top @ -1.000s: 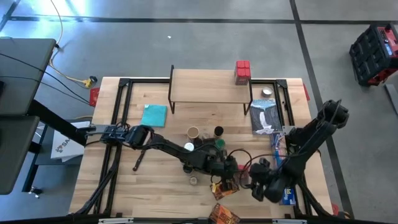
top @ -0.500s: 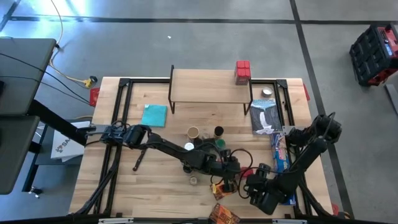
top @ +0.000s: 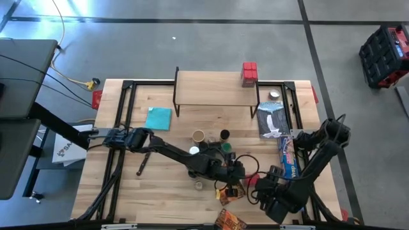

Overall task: Shelf spices
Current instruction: Put the red seasoning can on the shelf

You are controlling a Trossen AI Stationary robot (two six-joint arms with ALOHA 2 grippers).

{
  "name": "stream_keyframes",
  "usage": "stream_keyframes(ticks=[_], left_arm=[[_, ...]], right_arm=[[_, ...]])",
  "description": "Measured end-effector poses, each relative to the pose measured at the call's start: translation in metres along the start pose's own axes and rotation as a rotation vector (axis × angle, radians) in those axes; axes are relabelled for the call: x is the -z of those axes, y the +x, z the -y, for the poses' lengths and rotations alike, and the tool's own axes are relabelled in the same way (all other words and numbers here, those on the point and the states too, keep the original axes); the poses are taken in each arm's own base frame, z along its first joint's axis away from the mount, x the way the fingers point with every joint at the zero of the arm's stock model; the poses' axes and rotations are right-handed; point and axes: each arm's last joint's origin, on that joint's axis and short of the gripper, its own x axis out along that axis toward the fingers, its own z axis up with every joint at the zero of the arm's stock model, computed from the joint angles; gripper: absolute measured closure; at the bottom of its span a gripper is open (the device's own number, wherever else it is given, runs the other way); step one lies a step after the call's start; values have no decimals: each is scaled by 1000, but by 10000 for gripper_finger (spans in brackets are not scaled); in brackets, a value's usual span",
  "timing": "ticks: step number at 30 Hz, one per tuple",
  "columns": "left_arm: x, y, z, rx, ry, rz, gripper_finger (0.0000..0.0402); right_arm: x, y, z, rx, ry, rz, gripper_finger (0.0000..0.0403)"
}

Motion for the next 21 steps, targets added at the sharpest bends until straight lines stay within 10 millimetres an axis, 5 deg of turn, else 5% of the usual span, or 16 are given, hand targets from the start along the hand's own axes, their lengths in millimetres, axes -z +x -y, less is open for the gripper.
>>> stream_keyframes(ticks=[10, 21], left_arm=[[-35, -75, 2, -91, 15, 66, 401], [-34, -178, 8, -351, 35, 2, 401]], right_arm=[[-28, -32, -4, -83, -245, 12, 135], [-77, 4, 23, -150, -367, -110, 135]])
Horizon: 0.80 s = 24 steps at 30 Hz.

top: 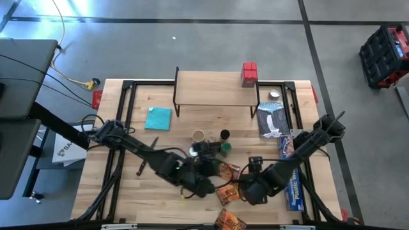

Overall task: Shelf spices
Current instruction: Put the red seasoning can on the shelf

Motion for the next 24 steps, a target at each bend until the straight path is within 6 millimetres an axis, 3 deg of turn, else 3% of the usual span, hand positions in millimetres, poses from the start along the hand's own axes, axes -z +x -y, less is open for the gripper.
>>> stream_keyframes(ticks=[8, 15, 20, 24], left_arm=[[26, -49, -11, -203, -65, -37, 401], [40, -66, -9, -266, -118, -33, 401], [49, -76, -10, -298, -128, -49, 402], [55, -80, -8, -301, -126, -46, 401]], right_arm=[[9, 24, 7, -25, -30, -73, 135], [11, 39, 4, -66, -23, -43, 139], [10, 42, 9, -69, 4, -48, 196], [3, 40, 16, -84, 24, -53, 201]])
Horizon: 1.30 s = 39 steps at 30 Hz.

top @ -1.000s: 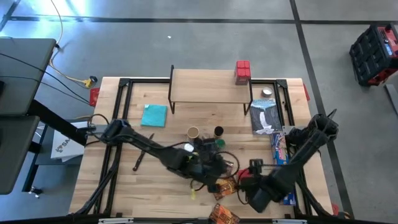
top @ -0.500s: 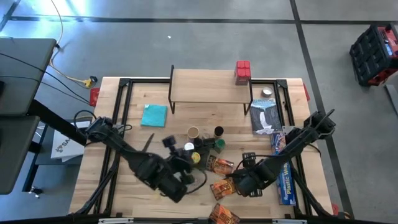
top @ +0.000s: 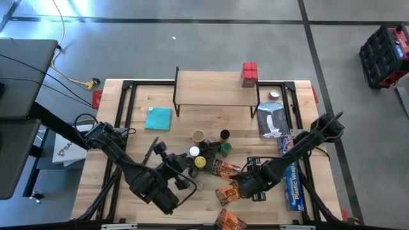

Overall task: Shelf spices
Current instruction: Put the red seasoning can on the shelf

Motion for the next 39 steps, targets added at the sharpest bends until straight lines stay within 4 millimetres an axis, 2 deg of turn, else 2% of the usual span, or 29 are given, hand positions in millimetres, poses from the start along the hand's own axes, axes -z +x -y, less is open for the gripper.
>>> stream_keyframes(ticks=[5, 10, 15, 21, 26, 30, 35, 39], left_arm=[[10, 0, 0, -8, 3, -2, 402], [19, 3, 3, -22, 24, -4, 402], [23, 6, 5, -32, 26, -8, 401], [23, 6, 4, -42, 32, 15, 402], [22, 6, 4, -44, 18, 17, 402], [22, 7, 4, -48, 15, 16, 401], [20, 9, 3, -52, 8, 16, 402], [20, 9, 3, -51, 6, 16, 402]], right_arm=[[-8, -25, 15, 56, -35, -51, 201], [-15, -81, 49, 149, -45, -45, 201], [-21, -141, 103, 227, -18, -3, 201], [-34, -180, 185, 280, 21, 75, 201], [-28, -190, 249, 318, 69, 76, 201], [-18, -190, 286, 284, 89, 80, 201], [-13, -179, 319, 256, 118, 51, 201], [-13, -170, 332, 224, 97, 23, 201]])
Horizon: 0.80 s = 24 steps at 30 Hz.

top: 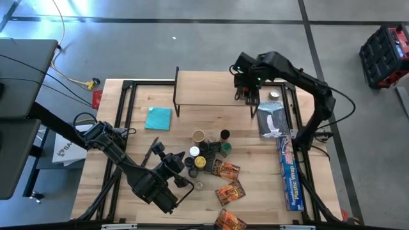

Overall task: Shelf spices
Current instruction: Put the red seasoning can on the shelf

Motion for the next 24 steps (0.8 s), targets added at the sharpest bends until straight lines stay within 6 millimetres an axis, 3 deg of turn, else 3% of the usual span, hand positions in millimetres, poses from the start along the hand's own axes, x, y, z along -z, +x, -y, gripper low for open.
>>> stream_keyframes(ticks=[15, 24], left_arm=[[0, -1, 2, 13, -20, 5, 402], [0, -1, 2, 12, -19, 10, 402]], right_arm=[[7, 27, 9, -29, -38, -134, 201], [9, 33, 9, 33, -12, -182, 161]])
